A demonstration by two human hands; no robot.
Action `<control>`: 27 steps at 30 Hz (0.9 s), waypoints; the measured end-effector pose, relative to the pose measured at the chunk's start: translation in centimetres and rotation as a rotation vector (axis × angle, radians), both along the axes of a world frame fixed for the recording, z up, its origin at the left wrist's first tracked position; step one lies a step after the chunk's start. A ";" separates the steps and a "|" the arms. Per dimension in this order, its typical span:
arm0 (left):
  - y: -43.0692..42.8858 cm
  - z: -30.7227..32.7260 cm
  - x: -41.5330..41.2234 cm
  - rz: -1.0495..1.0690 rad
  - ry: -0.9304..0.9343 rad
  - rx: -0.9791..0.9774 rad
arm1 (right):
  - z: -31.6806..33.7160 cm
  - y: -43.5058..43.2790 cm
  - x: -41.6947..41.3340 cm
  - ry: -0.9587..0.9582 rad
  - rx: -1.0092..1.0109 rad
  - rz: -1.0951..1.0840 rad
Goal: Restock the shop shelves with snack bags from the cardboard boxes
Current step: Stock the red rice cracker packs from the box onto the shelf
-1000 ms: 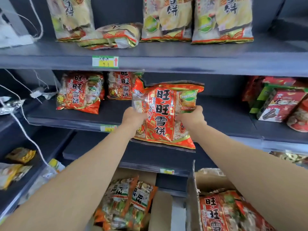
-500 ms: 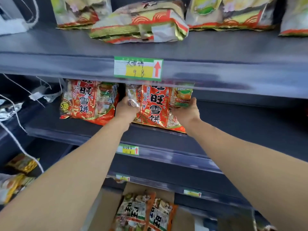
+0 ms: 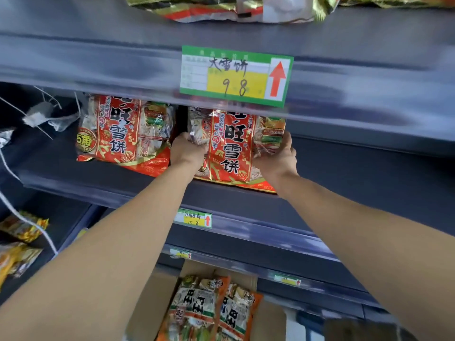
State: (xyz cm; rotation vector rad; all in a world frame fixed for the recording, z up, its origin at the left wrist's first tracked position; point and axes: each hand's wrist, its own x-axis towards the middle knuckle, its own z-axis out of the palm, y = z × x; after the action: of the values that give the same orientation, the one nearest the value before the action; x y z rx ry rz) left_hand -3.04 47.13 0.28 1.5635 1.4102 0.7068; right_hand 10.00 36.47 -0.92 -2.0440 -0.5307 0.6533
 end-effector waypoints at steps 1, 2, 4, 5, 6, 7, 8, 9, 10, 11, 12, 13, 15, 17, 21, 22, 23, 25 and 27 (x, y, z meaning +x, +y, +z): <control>0.1 0.0 0.0 0.001 0.028 0.007 | 0.1 0.0 -0.1 -0.007 -0.015 -0.002; 0.3 -0.1 -0.1 -0.001 0.048 0.015 | 0.2 0.1 -0.2 -0.009 -0.022 -0.014; 0.4 -0.2 -0.2 -0.009 0.060 0.035 | 0.3 0.2 -0.4 -0.005 -0.017 -0.045; 0.4 -0.2 -0.2 -0.013 0.065 0.044 | 0.4 0.2 -0.6 0.006 -0.008 -0.056; 0.5 -0.3 -0.2 -0.017 0.064 0.047 | 0.4 0.3 -0.7 0.025 0.008 -0.063; 0.5 -0.3 -0.3 -0.016 0.058 0.051 | 0.3 0.4 -0.7 0.046 0.035 -0.063; 0.5 -0.3 -0.3 -0.013 0.047 0.052 | 0.2 0.4 -0.7 0.066 0.065 -0.061; 0.7 -0.4 -0.2 -0.006 0.032 0.055 | 0.3 0.4 -0.8 0.081 0.091 -0.061; 0.9 -0.5 -0.1 0.003 0.012 0.054 | 0.5 0.3 -0.9 0.090 0.120 -0.065; 1.1 -0.4 0.0 0.014 -0.008 0.055 | 0.7 0.3 -0.9 0.094 0.148 -0.067; 1.3 -0.4 0.1 0.026 -0.025 0.058 | 0.8 0.3 -0.7 0.095 0.179 -0.061; 1.6 -0.4 0.3 0.033 -0.040 0.061 | 0.7 0.4 -0.5 0.089 0.200 -0.046; 2.5 -0.6 0.6 0.035 -0.062 0.075 | 0.7 0.9 0.0 0.065 0.225 -0.013; 3.3 -1.1 0.6 0.025 -0.044 0.074 | 0.5 1.3 0.1 0.058 0.212 0.003; 4.1 -2.3 0.2 0.019 0.093 0.052 | -0.9 1.8 -0.7 -0.067 0.089 0.021; 4.0 -2.4 0.3 0.023 0.058 0.012 | -1.2 1.9 -1.0 -0.105 0.018 -0.022; 3.8 -2.6 0.4 0.031 0.019 -0.022 | -1.5 2.0 -1.2 -0.102 -0.028 -0.055; 3.7 -2.9 0.8 0.031 -0.025 -0.057 | -2.1 2.3 -1.5 -0.020 -0.031 -0.058; 4.0 -3.2 1.2 0.000 -0.052 -0.067 | -2.6 2.8 -1.5 0.039 -0.002 -0.041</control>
State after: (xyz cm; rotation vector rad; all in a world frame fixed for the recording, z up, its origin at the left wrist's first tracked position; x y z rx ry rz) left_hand -1.88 51.09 -2.91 1.4831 1.3819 0.6893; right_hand 8.52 39.27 -3.56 -2.0346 -0.4637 0.6684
